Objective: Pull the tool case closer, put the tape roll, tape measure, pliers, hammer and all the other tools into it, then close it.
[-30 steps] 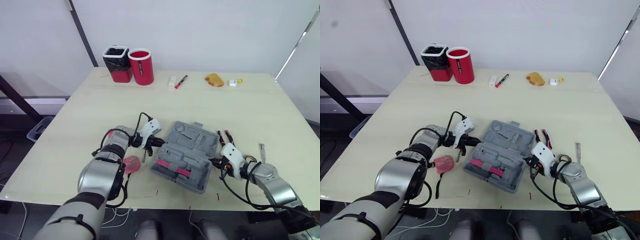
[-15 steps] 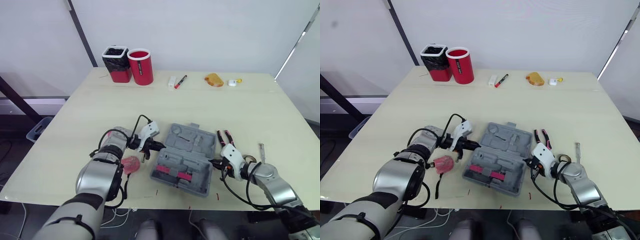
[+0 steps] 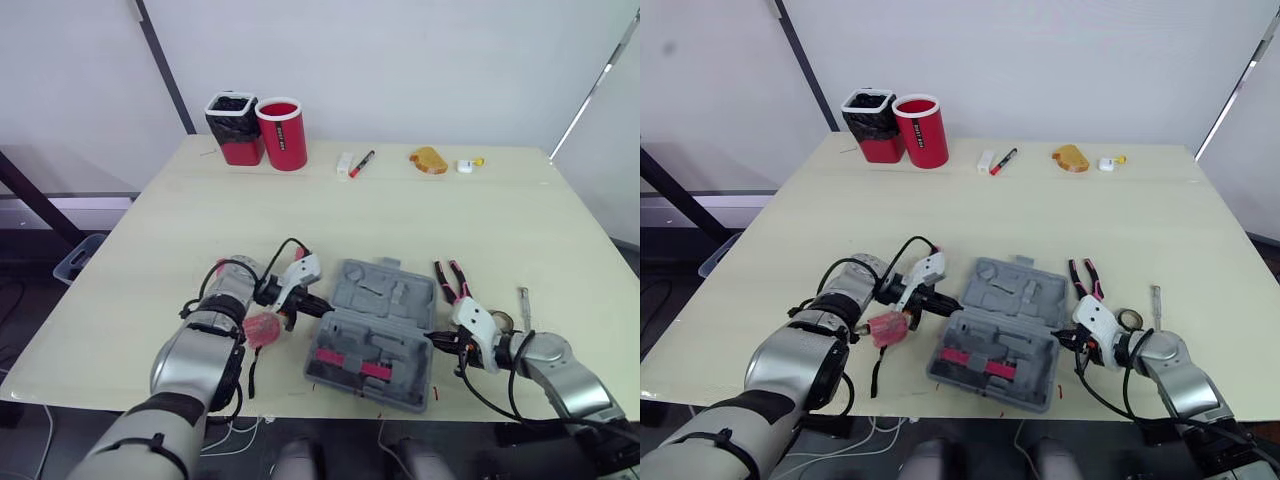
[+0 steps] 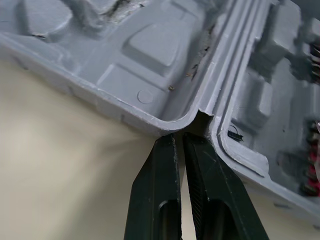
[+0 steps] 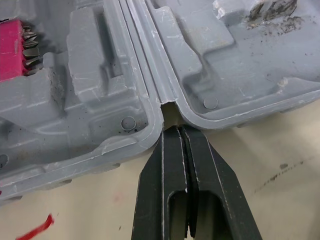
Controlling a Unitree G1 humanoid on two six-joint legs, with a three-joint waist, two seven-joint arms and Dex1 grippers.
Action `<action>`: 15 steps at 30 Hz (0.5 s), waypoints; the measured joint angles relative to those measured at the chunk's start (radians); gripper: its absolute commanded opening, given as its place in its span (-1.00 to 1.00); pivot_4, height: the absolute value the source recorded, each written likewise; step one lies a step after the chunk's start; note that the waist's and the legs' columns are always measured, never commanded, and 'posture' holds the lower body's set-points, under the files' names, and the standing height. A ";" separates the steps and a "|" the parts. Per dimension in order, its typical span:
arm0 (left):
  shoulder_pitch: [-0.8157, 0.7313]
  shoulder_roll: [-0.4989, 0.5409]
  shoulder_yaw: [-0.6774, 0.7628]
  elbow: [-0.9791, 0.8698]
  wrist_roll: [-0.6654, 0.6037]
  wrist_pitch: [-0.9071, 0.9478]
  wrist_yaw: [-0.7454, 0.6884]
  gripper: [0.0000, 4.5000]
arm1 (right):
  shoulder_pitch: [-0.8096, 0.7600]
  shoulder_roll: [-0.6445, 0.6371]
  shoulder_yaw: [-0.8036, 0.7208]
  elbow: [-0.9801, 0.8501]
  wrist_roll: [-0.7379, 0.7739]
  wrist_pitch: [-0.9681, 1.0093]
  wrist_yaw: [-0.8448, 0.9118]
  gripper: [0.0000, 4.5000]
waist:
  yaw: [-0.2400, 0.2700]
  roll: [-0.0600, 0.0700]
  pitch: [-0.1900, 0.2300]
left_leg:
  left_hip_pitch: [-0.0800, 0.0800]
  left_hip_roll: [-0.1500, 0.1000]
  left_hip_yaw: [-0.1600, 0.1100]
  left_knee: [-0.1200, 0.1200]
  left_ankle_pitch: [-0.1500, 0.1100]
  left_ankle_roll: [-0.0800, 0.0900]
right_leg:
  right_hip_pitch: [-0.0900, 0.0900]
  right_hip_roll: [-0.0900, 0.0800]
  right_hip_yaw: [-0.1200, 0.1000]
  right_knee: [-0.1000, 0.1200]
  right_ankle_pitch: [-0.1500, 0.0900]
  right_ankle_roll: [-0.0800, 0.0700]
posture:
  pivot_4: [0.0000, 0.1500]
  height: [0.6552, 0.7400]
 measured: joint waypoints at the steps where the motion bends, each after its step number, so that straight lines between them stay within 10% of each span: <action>1: 0.009 0.000 -0.004 -0.015 -0.001 0.003 -0.012 -0.84 | 0.003 -0.004 -0.001 0.000 0.003 -0.001 0.002 -1.00 | 0.000 0.000 0.000 | 0.000 0.000 0.000 0.000 0.000 0.000 | 0.000 0.000 0.000 0.000 0.000 0.000 | 1.00 1.00; 15: 0.218 0.040 -0.040 -0.406 -0.066 0.168 -0.070 -0.84 | 0.047 -0.026 -0.031 -0.022 0.029 -0.007 0.040 -1.00 | -0.004 0.002 -0.001 | 0.001 0.000 -0.002 0.000 0.000 0.000 | 0.001 0.000 0.000 0.000 0.000 0.000 | 1.00 1.00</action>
